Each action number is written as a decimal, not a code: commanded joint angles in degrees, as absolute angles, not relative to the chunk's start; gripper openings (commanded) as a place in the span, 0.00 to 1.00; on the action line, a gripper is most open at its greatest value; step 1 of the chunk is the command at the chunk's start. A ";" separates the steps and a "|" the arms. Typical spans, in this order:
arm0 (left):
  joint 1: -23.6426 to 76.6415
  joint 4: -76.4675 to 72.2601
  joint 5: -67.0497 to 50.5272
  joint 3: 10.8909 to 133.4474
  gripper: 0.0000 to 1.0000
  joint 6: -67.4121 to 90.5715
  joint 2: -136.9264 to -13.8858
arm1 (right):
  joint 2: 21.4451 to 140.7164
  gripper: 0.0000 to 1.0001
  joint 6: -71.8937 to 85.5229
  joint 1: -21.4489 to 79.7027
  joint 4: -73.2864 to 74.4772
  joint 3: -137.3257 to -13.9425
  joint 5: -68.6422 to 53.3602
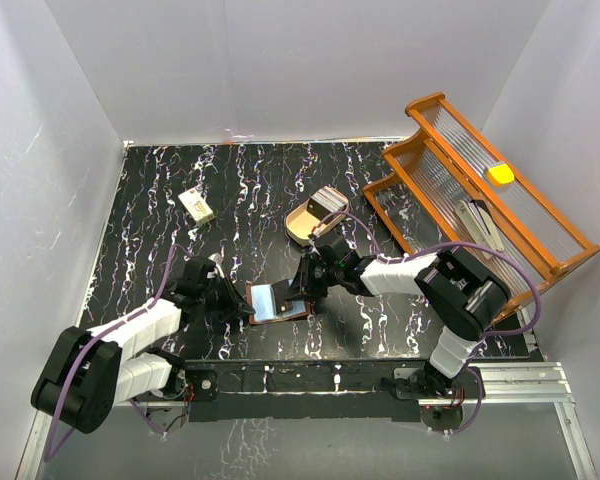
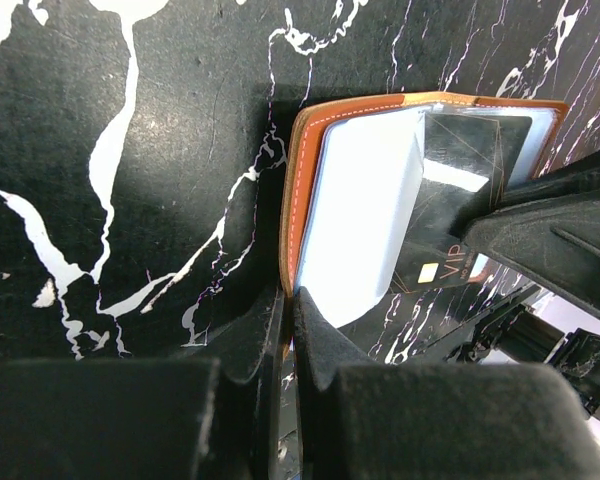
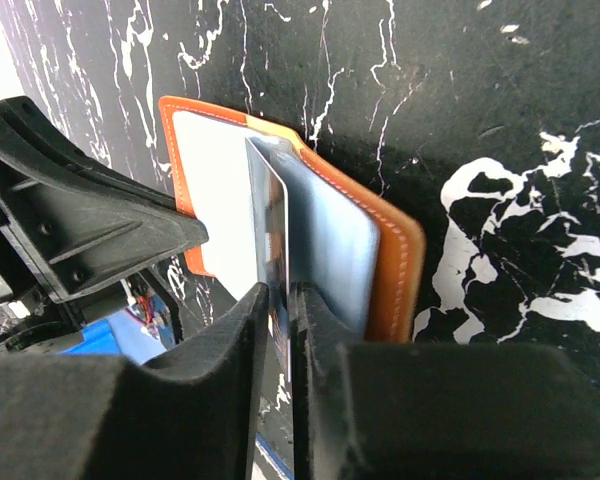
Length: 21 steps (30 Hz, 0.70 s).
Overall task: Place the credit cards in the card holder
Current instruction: Insert the credit card into the card holder.
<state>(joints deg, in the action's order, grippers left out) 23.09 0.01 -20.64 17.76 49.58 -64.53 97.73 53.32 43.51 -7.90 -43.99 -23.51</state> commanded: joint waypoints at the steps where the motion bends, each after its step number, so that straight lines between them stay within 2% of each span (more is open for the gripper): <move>1: 23.24 1.45 -21.30 16.32 0.00 49.76 -63.68 | 97.67 0.17 52.70 43.69 -8.32 -43.14 -21.03; 10: 23.25 0.51 -22.04 15.91 0.00 50.25 -63.83 | 97.29 0.19 51.20 43.75 -5.22 -44.32 -19.26; 21: 23.28 -0.44 -22.85 15.76 0.00 50.76 -64.26 | 98.68 0.15 51.88 44.25 -6.63 -44.74 -20.63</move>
